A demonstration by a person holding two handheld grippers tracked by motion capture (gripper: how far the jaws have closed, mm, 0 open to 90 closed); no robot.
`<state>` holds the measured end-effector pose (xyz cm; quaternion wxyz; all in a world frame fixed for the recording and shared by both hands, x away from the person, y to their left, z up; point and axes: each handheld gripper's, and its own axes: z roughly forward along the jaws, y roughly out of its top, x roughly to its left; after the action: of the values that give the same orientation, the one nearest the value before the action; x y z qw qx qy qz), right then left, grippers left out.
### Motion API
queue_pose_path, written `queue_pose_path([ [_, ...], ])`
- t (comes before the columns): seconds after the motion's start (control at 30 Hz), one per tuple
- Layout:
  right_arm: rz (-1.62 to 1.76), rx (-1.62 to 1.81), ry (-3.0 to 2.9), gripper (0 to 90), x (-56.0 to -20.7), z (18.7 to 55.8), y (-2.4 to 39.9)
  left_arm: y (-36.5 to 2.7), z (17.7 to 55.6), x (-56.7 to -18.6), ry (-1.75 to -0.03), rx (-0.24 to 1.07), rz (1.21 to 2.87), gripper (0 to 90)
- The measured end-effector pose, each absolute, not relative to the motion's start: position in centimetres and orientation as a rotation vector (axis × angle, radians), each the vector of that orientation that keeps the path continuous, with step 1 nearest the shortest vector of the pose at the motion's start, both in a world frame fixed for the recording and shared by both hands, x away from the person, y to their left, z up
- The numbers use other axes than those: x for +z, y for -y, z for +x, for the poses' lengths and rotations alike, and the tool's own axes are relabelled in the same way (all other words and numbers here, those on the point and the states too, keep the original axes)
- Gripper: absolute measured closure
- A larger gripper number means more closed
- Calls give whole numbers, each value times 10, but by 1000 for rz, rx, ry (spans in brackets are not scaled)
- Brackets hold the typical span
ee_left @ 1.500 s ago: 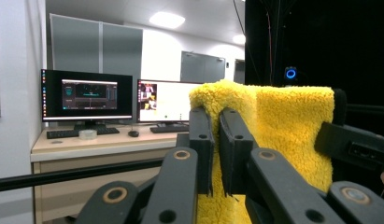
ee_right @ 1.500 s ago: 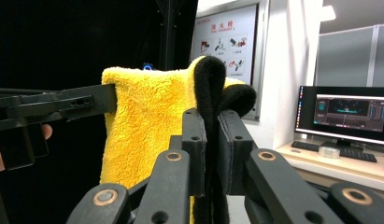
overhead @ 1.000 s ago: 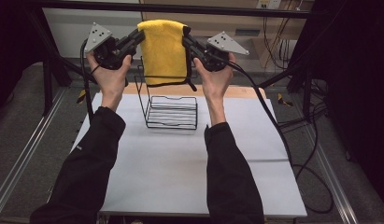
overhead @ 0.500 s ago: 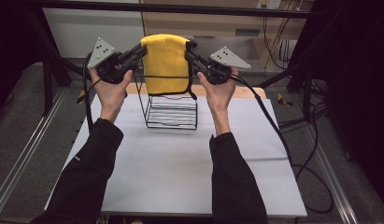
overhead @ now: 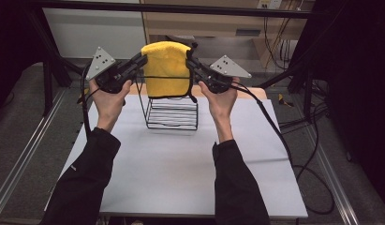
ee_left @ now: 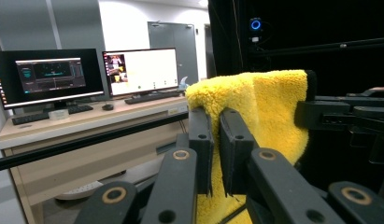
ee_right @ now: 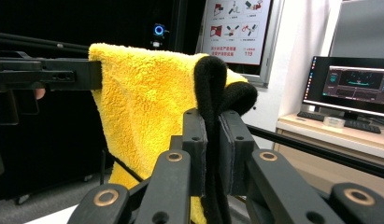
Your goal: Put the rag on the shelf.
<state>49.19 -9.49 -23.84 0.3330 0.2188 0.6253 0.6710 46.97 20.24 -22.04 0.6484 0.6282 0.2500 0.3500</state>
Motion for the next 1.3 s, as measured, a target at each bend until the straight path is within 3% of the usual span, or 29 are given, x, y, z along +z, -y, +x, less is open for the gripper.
queue_pose_path([
  [1.3, 484, 1585, -1811, 798, -249, 464, 96, -214, 442, -245, -511, 769, 1631, 833],
])
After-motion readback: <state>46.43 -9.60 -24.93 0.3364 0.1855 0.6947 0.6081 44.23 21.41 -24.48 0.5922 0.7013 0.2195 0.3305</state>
